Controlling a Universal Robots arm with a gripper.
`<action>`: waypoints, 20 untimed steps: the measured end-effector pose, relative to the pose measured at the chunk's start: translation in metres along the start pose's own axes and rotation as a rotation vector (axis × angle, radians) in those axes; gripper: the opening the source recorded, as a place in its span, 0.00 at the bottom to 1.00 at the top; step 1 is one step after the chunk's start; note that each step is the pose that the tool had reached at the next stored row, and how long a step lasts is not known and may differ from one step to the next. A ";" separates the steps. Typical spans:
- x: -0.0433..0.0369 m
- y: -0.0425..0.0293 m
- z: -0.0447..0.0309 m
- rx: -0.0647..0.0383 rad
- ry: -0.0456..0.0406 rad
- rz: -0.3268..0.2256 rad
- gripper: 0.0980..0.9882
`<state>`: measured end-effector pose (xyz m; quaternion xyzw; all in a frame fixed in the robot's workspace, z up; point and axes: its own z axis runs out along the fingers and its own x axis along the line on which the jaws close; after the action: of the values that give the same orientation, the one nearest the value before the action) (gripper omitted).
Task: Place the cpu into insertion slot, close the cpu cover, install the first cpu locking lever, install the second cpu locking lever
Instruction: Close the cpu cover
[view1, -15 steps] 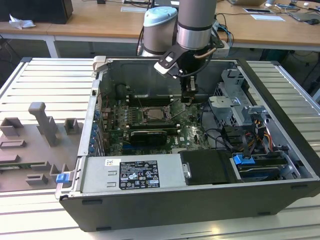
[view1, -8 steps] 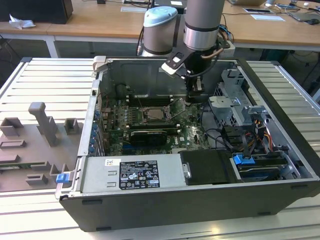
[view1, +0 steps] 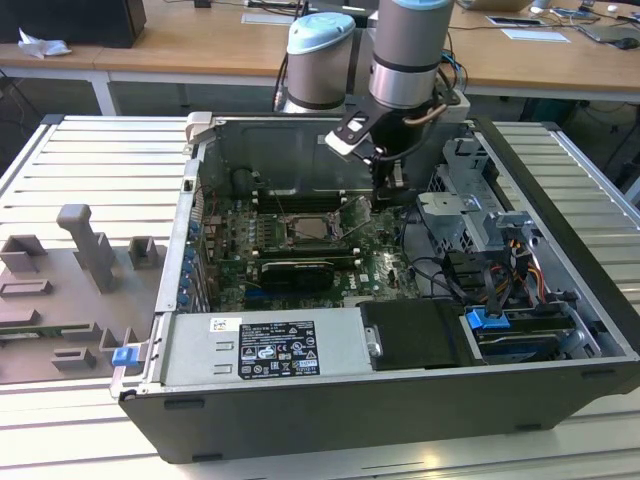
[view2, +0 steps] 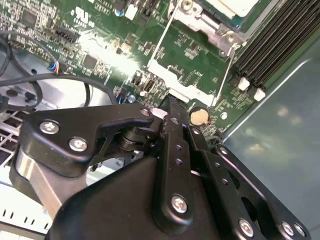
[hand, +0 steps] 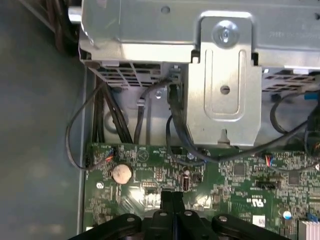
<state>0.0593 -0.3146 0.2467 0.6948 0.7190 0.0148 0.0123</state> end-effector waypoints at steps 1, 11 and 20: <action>0.0001 -0.0012 0.0000 0.003 0.0002 0.000 0.01; 0.0006 -0.0168 -0.0006 0.010 0.0002 0.000 0.01; 0.0013 -0.0372 -0.0009 0.010 0.0004 0.000 0.01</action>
<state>0.0220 -0.3146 0.2462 0.6948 0.7191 0.0114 0.0087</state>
